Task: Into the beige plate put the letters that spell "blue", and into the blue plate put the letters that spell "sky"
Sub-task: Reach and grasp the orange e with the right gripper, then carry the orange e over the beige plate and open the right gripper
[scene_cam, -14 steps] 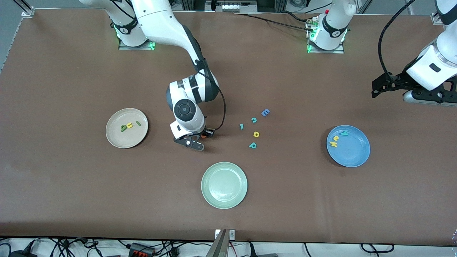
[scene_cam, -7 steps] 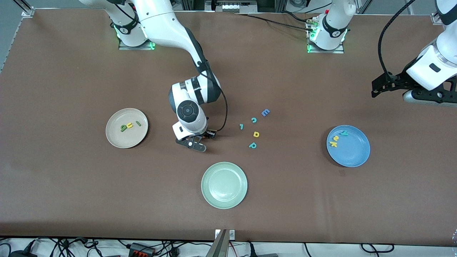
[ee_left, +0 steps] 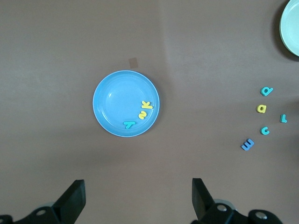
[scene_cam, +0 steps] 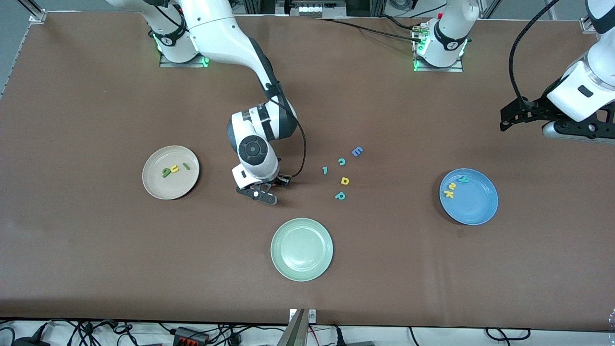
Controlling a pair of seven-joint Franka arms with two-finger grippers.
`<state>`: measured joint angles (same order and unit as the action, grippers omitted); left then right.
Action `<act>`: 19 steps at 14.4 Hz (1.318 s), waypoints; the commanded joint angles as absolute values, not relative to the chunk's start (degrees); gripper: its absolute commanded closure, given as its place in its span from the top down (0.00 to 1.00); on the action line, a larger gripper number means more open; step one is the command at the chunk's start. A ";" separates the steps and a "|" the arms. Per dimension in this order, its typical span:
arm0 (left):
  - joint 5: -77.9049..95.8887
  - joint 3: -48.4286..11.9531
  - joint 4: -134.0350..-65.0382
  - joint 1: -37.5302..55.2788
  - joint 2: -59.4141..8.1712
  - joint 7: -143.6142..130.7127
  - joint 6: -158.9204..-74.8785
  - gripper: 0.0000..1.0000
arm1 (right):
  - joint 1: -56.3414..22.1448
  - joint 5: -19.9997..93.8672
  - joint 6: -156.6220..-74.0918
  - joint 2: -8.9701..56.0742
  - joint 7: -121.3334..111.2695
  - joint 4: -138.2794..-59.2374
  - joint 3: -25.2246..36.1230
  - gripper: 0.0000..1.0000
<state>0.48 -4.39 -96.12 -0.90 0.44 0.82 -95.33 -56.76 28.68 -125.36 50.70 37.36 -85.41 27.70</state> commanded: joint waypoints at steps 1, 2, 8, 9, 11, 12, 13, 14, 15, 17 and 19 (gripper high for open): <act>0.26 -4.48 -95.80 -1.05 0.88 1.41 -94.39 1.00 | -56.69 29.71 -125.07 51.94 37.44 -84.11 27.77 0.63; 0.26 -4.48 -95.80 -1.05 0.88 1.41 -94.39 1.00 | -56.69 29.71 -125.07 51.94 37.35 -84.11 27.77 0.62; 0.26 -4.40 -95.80 -1.05 0.88 1.49 -94.39 1.00 | -56.16 30.06 -124.45 51.68 37.27 -83.41 26.98 0.20; 0.26 -4.39 -95.80 -1.05 0.88 1.41 -94.39 1.00 | -56.16 30.75 -124.45 51.68 37.27 -83.41 26.98 0.13; 0.26 -4.40 -95.80 -1.05 0.88 1.41 -94.39 1.00 | -55.99 31.55 -124.37 51.07 37.00 -83.41 27.07 0.09; 0.26 -4.39 -95.80 -1.05 0.88 1.49 -94.39 1.00 | -55.90 31.12 -124.19 50.37 36.91 -83.32 27.33 0.08; 0.26 -4.39 -95.80 -1.05 0.88 1.49 -94.39 1.00 | -56.16 31.11 -124.19 49.93 37.00 -83.32 27.86 0.08; 0.26 -4.39 -95.80 -1.14 0.88 1.49 -94.39 1.00 | -56.16 30.59 -123.93 48.70 36.74 -83.41 29.51 0.08; 0.26 -4.39 -95.80 -1.14 0.88 1.49 -94.39 1.00 | -55.99 30.50 -121.92 47.21 35.61 -83.76 31.01 0.08; 0.26 -4.39 -95.80 -1.14 0.88 1.49 -94.39 1.00 | -56.51 30.76 -113.86 46.15 30.35 -83.85 36.79 0.09; 0.26 -4.48 -95.80 -1.14 0.88 1.49 -94.39 1.00 | -56.25 30.76 -106.12 45.18 22.46 -84.46 40.41 0.09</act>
